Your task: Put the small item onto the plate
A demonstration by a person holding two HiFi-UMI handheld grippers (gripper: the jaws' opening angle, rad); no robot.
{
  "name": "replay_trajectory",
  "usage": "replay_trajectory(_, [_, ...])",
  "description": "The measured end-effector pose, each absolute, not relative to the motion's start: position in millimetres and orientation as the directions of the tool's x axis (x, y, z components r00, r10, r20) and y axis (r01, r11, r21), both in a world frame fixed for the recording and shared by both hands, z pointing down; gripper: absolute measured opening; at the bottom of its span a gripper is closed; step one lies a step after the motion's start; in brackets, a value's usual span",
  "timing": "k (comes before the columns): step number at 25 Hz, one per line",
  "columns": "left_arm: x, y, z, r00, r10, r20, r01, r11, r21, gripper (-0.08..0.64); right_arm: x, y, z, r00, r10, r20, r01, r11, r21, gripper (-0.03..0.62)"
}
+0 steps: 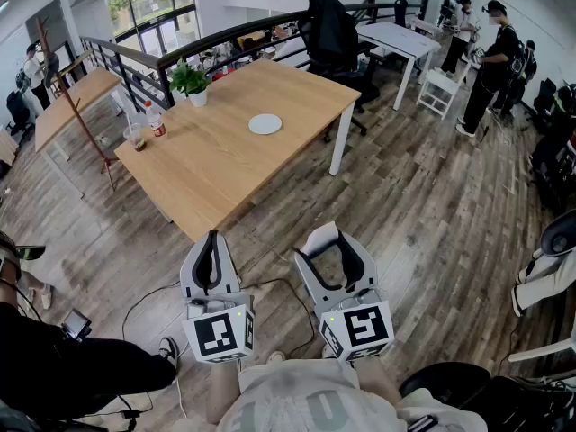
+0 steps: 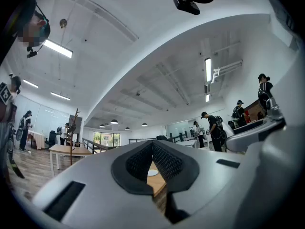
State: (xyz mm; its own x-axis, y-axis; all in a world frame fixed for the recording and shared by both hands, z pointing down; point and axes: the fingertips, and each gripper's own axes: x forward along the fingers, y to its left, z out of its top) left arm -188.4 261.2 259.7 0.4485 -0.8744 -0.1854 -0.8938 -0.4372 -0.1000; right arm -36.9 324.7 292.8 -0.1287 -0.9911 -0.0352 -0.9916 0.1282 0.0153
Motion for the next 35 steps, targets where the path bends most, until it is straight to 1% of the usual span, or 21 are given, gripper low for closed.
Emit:
replay_trajectory(7, [-201, 254, 261, 0.45, -0.873, -0.186, -0.893, -0.439, -0.099, 0.009, -48, 317, 294, -0.131, -0.991, -0.03, -0.991, 0.13, 0.025, 0.308])
replay_trajectory(12, [-225, 248, 269, 0.455, -0.873, -0.177, -0.89, -0.445, -0.094, 0.009, -69, 313, 297, -0.123, -0.991, -0.046, -0.987, 0.118, 0.109, 0.307])
replay_trajectory(16, [-241, 243, 279, 0.476, -0.862, -0.173, -0.88, -0.466, -0.093, 0.009, -69, 313, 304, -0.053, -0.996, -0.078, -0.996, 0.047, 0.072, 0.308])
replay_trajectory(19, [-242, 224, 284, 0.487, -0.859, -0.158, -0.873, -0.484, -0.062, 0.009, -57, 306, 303, -0.002, -0.997, -0.073, -0.998, -0.002, 0.06, 0.308])
replay_trajectory(26, [-209, 171, 292, 0.494, -0.855, -0.159, -0.869, -0.488, -0.078, 0.009, -20, 256, 318, 0.033, -0.998, -0.056, -0.999, -0.035, 0.041, 0.308])
replay_trajectory(30, [-175, 120, 309, 0.488, -0.862, -0.14, -0.873, -0.482, -0.078, 0.009, 9, 197, 335, 0.002, -0.999, -0.044, -0.999, -0.003, 0.041, 0.308])
replay_trajectory(35, [-120, 24, 310, 0.427, -0.893, -0.142, -0.904, -0.424, -0.053, 0.009, 67, 97, 336, -0.05, -0.998, -0.042, -0.998, 0.048, 0.044, 0.308])
